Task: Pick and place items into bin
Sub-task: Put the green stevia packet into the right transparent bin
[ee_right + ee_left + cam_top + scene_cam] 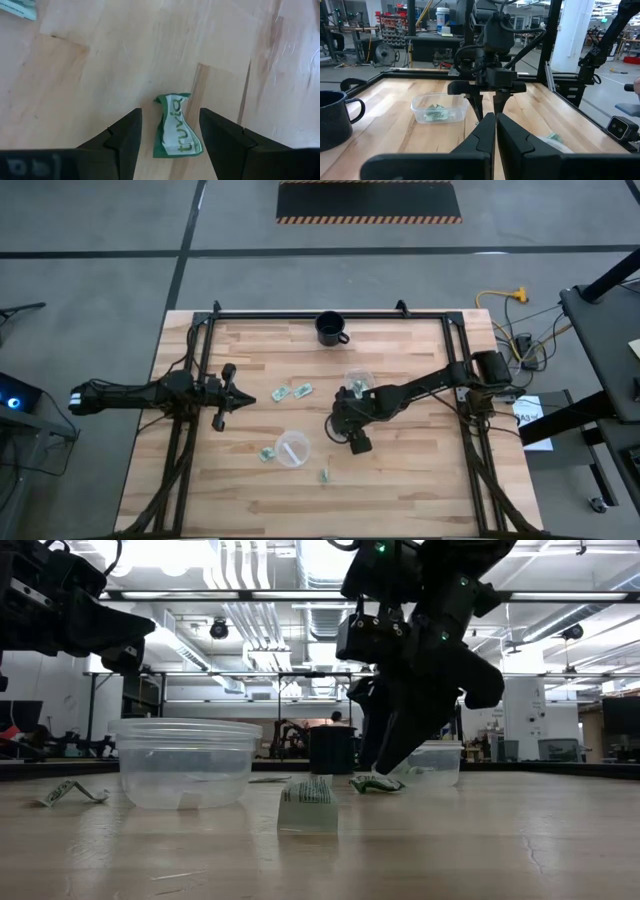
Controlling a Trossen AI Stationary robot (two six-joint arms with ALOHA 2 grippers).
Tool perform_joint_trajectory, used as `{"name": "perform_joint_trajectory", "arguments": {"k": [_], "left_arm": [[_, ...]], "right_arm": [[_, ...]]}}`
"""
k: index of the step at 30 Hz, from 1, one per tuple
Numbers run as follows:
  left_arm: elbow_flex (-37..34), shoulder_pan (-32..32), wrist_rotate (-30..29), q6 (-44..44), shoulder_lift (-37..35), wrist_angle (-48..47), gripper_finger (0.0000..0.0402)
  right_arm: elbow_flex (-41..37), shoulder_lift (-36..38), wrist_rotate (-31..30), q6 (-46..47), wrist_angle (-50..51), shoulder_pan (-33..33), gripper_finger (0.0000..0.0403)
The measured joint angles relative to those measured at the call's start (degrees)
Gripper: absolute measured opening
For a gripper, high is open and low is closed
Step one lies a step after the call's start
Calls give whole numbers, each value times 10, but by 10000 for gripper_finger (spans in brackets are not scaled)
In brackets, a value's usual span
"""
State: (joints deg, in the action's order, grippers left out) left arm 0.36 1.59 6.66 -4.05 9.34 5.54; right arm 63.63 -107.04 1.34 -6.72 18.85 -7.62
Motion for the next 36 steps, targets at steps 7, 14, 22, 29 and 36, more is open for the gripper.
{"name": "perform_joint_trajectory", "arguments": {"k": [7, 14, 22, 29, 36], "left_arm": [[0, 0, 0, 0, 0, 0, 0], [0, 0, 0, 0, 0, 0, 0], [0, 0, 0, 0, 0, 0, 0], [0, 0, 0, 0, 0, 0, 0], [0, 0, 0, 0, 0, 0, 0]], "right_arm": [[-2, 0, 0, 9, 2, 0, 189], [-11, 0, 0, 8, -2, 0, 184], [-16, -1, 0, 7, -12, 0, 168], [-19, -1, 0, 7, -15, 0, 155], [-22, -1, 0, 5, -19, 0, 148]]}}
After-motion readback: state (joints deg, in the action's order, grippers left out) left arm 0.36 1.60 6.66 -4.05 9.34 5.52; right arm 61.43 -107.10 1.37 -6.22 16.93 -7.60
